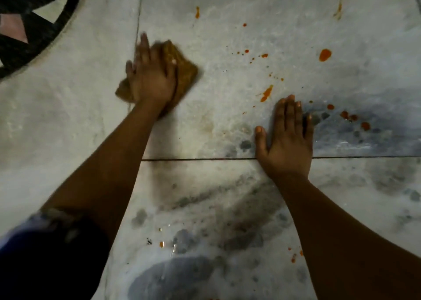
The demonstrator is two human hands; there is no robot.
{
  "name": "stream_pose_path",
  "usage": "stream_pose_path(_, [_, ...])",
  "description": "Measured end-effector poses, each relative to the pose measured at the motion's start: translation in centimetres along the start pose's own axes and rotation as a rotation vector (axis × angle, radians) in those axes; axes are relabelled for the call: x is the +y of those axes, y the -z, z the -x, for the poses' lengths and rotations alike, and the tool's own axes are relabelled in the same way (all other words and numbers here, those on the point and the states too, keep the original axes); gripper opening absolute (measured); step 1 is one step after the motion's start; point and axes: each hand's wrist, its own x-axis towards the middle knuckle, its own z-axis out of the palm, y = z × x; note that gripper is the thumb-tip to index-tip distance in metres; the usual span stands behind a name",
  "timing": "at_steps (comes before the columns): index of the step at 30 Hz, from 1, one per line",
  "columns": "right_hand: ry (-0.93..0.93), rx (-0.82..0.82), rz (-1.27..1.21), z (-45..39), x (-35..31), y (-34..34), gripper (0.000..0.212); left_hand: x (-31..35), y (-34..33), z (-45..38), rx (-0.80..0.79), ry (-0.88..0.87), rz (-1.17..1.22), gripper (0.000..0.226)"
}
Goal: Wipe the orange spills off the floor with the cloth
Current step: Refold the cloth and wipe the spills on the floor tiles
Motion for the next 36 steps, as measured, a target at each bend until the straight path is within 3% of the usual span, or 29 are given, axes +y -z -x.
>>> stream_pose_path(3, [0.002, 0.004, 0.004, -0.1, 0.1, 0.0, 0.075, 3.6, -0.6, -2.1, -0.107, -0.192, 0.01, 0.06])
stream_pose_path(6, [0.001, 0.004, 0.0, -0.1, 0.0, 0.2, 0.075, 3.4, -0.9, 3.9, -0.163, -0.421, -0.064, 0.067])
stream_pose_path(8, [-0.003, 0.01, 0.004, -0.1, 0.0, 0.3, 0.075, 0.7, -0.6, 8.5, -0.145, -0.466, -0.048, 0.067])
stream_pose_path(12, [-0.007, -0.003, -0.001, -0.1, 0.0, 0.1, 0.074, -2.7, 0.3, 6.6, -0.124, -0.229, -0.077, 0.065])
stream_pose_path(16, [-0.004, 0.007, -0.003, -0.2, 0.0, 0.1, 0.074, 1.5, -0.2, -0.8, -0.136, 0.015, -0.013, 0.057])
stream_pose_path(18, [-0.003, 0.005, -0.008, -0.2, -0.1, 0.1, 0.074, 3.3, -0.7, -0.9, -0.143, -0.042, 0.006, 0.058])
stream_pose_path(20, [-0.004, 0.015, -0.009, -0.2, 0.0, 0.2, 0.074, 3.6, -1.2, 2.9, -0.126, -0.208, -0.022, 0.063])
stream_pose_path(23, [-0.011, 0.016, -0.003, -0.1, -0.1, 0.4, 0.073, 0.5, -0.5, 9.3, -0.12, -0.362, -0.019, 0.062])
stream_pose_path(28, [-0.014, 0.017, 0.004, -0.2, -0.1, 0.0, 0.073, -2.4, 0.2, 3.7, -0.096, -0.204, -0.025, 0.067])
stream_pose_path(33, [-0.009, 0.042, 0.013, -0.2, 0.1, -0.1, 0.073, 1.7, -0.4, -6.1, -0.106, 0.02, 0.053, 0.058])
stream_pose_path(36, [-0.004, 0.041, 0.016, -0.2, 0.0, -0.1, 0.073, 4.1, -0.7, -4.9, -0.152, -0.122, 0.025, 0.067])
